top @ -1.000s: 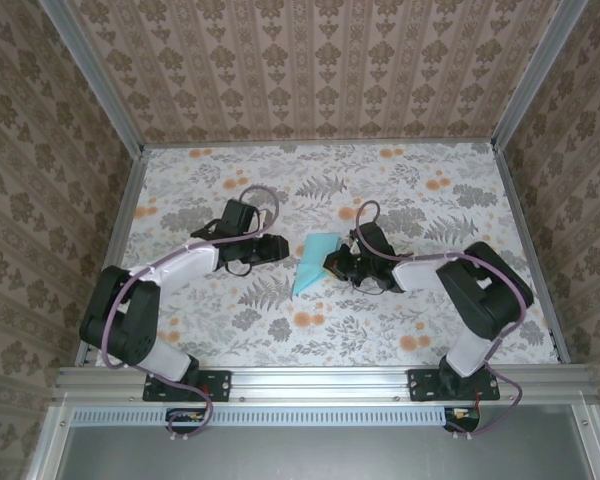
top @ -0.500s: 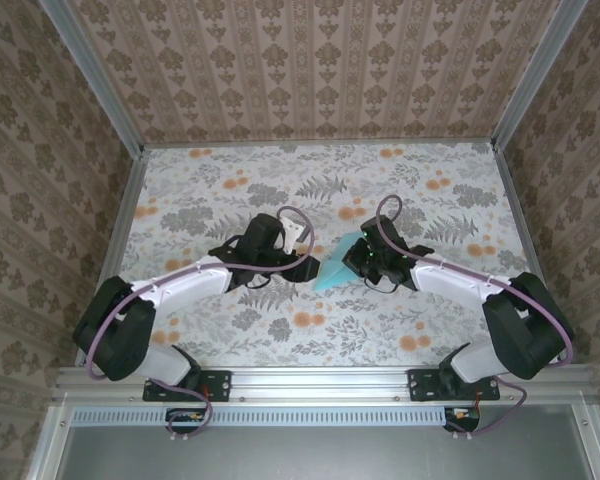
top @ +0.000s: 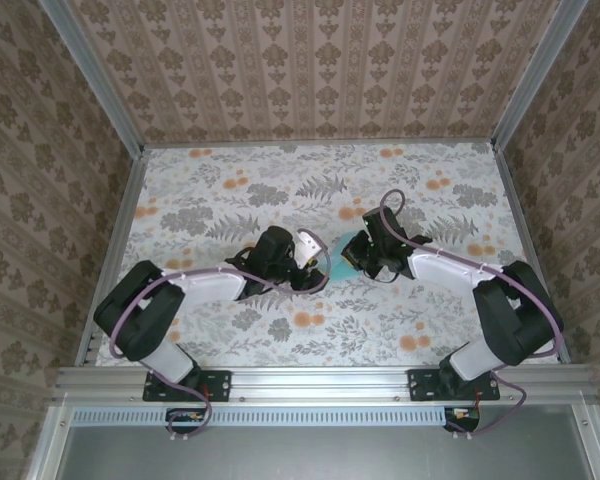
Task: Fold a paper plane with a square sheet of paper (pick it up from the middle)
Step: Fourth fold the wing at the center of the table.
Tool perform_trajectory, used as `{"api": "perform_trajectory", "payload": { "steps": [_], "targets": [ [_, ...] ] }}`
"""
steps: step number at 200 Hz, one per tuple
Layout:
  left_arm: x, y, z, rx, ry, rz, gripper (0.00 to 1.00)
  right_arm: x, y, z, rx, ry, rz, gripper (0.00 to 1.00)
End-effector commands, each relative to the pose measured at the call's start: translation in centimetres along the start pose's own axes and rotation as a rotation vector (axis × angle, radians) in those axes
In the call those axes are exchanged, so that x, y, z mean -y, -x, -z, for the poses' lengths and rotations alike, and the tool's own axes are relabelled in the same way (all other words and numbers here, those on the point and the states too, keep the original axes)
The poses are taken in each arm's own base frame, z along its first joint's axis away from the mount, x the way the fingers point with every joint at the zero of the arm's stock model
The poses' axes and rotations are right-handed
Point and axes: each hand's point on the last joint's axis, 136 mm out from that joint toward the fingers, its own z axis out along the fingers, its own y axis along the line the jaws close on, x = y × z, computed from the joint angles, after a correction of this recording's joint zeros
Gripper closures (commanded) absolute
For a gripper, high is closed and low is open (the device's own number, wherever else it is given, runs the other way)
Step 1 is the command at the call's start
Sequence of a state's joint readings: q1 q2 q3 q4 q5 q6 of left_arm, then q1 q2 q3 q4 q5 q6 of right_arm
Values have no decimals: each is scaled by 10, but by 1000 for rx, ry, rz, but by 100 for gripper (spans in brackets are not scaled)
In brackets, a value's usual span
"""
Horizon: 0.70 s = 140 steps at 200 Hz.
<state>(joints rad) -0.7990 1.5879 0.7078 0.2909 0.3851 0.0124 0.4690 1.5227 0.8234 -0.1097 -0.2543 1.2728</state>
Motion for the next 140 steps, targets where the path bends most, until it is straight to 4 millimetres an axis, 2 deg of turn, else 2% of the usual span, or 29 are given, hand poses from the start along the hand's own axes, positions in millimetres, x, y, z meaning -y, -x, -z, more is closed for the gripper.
{"api": "perform_trajectory", "payload": {
  "steps": [1, 50, 104, 140],
  "targets": [
    [8, 10, -8, 54, -50, -165, 45, -11, -3, -2, -65, 31, -32, 95],
    [-3, 9, -19, 89, -14, -276, 55, -14, 1, -2, -121, 38, -24, 95],
    [-13, 4, -26, 90, 8, -288, 70, -11, -3, -2, -157, 40, -24, 95],
    [-20, 4, -24, 105, 24, -284, 80, -8, -5, -2, -177, 27, -25, 95]
  ]
}}
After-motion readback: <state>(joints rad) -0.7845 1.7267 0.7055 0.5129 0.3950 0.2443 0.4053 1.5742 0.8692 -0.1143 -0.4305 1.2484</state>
